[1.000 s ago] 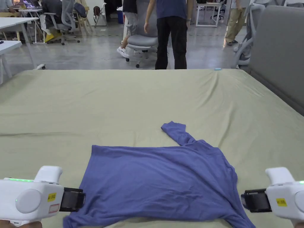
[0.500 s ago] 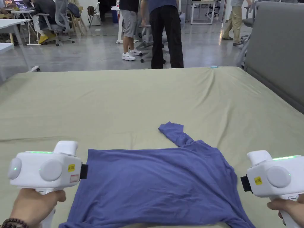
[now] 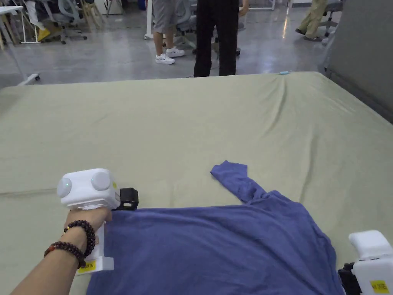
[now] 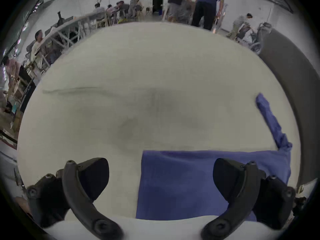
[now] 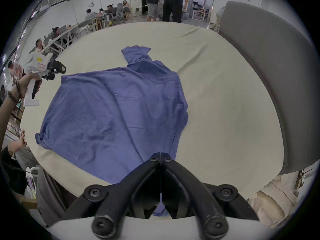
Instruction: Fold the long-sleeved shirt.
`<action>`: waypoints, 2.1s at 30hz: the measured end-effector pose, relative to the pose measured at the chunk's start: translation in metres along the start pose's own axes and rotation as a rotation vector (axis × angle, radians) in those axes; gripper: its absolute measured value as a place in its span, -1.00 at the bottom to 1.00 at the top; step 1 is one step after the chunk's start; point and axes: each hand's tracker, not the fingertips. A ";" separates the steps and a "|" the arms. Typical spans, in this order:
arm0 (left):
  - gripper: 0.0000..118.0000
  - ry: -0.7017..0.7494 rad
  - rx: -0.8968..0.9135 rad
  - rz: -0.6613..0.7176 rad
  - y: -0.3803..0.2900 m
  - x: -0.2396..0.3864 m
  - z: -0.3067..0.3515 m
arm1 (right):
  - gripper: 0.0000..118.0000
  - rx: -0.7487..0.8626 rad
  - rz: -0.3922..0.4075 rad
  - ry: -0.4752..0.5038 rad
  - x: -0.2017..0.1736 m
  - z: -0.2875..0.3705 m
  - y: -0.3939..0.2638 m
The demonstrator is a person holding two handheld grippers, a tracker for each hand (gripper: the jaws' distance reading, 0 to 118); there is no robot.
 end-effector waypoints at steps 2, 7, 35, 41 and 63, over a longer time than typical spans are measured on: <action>1.00 0.009 -0.041 -0.015 0.001 0.003 -0.017 | -1.00 -0.010 0.001 -0.005 0.003 -0.004 0.007; 0.32 0.031 -0.098 -0.060 -0.009 0.015 -0.030 | -1.00 -0.010 0.007 -0.026 0.013 -0.016 0.037; -1.00 -0.130 0.070 -0.177 -0.035 0.034 0.075 | -1.00 -0.245 0.022 -0.122 0.007 -0.159 0.192; -1.00 -0.163 0.165 -0.151 -0.024 0.029 0.115 | -1.00 -0.100 -0.009 -0.047 0.025 -0.080 0.203; -1.00 -0.198 0.876 -0.071 0.218 0.035 0.469 | -1.00 0.780 -0.090 -0.121 0.040 0.352 0.466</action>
